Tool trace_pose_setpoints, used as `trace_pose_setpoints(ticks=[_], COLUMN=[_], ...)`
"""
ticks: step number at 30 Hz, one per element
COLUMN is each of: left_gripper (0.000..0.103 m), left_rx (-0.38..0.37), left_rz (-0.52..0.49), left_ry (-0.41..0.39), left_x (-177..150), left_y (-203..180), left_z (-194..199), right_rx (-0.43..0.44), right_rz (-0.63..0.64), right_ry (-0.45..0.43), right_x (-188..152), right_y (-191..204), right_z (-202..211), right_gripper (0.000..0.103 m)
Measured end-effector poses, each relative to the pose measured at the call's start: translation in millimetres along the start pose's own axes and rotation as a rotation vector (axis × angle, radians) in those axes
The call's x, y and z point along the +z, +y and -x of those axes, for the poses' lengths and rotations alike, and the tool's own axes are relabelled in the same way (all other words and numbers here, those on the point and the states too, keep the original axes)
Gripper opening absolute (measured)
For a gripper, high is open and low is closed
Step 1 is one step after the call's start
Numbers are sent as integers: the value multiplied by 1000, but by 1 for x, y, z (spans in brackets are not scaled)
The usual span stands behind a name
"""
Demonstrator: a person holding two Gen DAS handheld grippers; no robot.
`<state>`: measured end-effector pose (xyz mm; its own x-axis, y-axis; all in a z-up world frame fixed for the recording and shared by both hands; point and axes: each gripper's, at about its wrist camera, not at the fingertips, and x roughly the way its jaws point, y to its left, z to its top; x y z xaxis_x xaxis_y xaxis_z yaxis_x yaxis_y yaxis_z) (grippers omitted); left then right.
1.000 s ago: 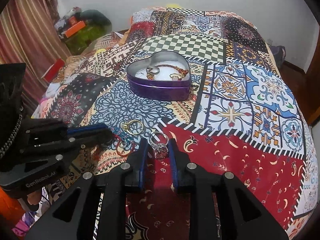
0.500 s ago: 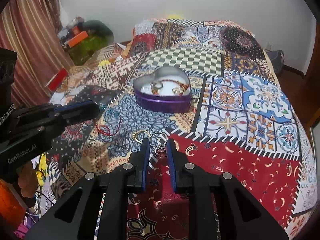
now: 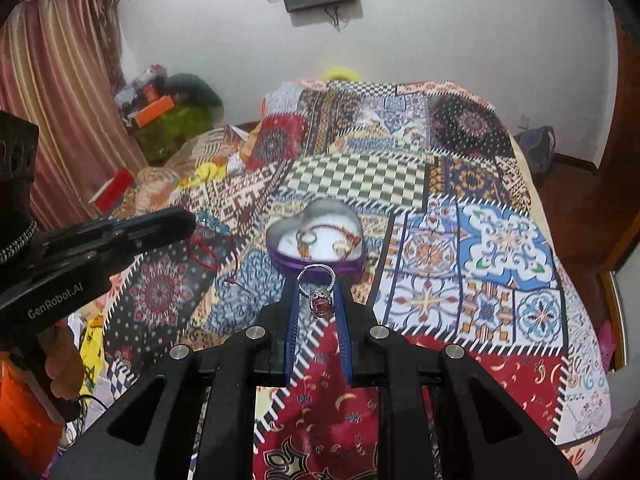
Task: Organize jewelry
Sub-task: 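Carry the ring toward the tin with the right gripper while the left grips the tin rim, then lower the red-stone ring into the tin and open the right gripper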
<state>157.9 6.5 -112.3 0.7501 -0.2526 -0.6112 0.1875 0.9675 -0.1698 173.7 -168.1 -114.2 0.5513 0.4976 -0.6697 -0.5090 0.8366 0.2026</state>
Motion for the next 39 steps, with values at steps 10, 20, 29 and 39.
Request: trace_pose_setpoints(ticks=[10, 20, 29, 39], left_gripper=[5, 4, 4, 5], left_rx=[6, 1, -22, -28], left_rz=[1, 12, 28, 37], left_ry=[-28, -54, -50, -28], left_x=[16, 35, 46, 48], left_y=[1, 10, 17, 23], left_z=[-10, -25, -45, -71], right_rx=[1, -2, 8, 5], right_rz=[-4, 10, -5, 12], right_ry=[-41, -35, -23, 16], right_x=[18, 31, 40, 41], right_y=[-5, -11, -17, -19], right_z=[-2, -22, -42, -65], right_gripper=[16, 16, 16, 16])
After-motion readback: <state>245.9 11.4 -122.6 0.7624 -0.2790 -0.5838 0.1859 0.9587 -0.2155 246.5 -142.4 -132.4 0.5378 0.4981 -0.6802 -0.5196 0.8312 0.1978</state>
